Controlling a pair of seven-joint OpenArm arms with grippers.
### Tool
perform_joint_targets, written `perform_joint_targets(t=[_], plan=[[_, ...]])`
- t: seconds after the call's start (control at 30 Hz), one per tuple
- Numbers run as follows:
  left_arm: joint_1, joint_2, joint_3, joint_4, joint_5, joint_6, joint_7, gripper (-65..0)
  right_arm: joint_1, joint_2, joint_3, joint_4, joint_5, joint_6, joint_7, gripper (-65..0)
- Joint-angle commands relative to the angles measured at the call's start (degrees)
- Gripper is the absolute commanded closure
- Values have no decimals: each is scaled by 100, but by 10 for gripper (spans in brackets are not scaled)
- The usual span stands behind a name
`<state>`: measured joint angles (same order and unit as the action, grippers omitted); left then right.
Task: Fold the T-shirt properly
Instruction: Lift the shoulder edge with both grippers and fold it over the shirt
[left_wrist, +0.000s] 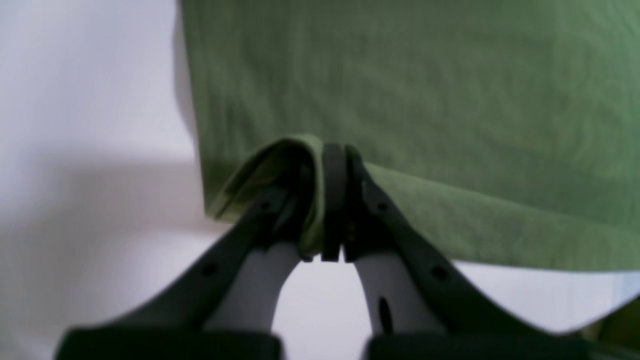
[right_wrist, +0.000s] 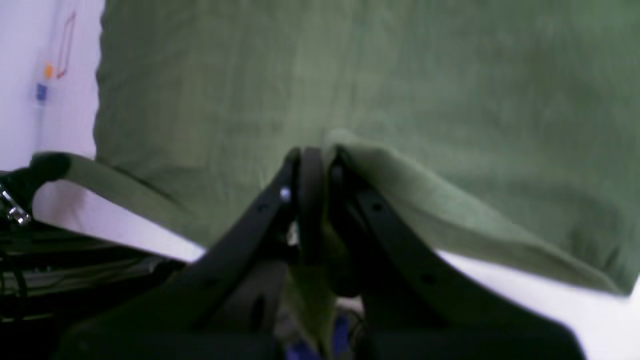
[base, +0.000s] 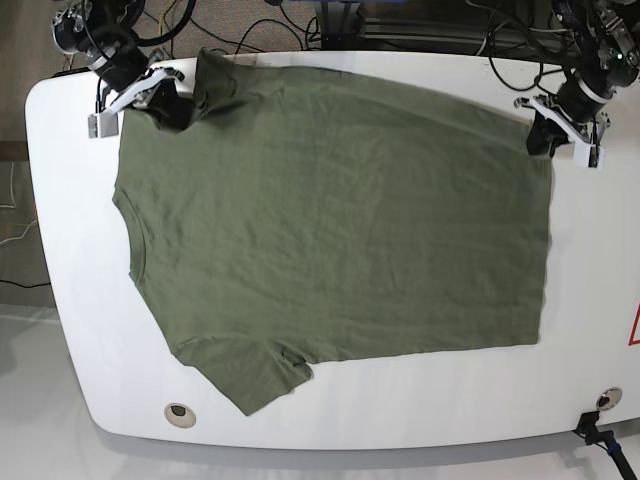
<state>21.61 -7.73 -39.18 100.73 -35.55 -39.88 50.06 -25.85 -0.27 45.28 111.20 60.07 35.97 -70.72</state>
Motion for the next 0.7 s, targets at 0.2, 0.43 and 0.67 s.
perform_joint_targets(t=[0.2, 0.43, 0.67], plan=[[-723, -76, 10, -20, -98, -12, -149, 0, 1051, 58, 22, 67, 116, -252, -229, 0], [-1506, -76, -7, -82, 377, -12, 264, 0, 1947, 164, 13, -733, 107, -401, -247, 0], [-2095, -49, 10, -556, 817, -12, 273, 0, 2730, 506, 13, -1779, 107, -401, -238, 0]])
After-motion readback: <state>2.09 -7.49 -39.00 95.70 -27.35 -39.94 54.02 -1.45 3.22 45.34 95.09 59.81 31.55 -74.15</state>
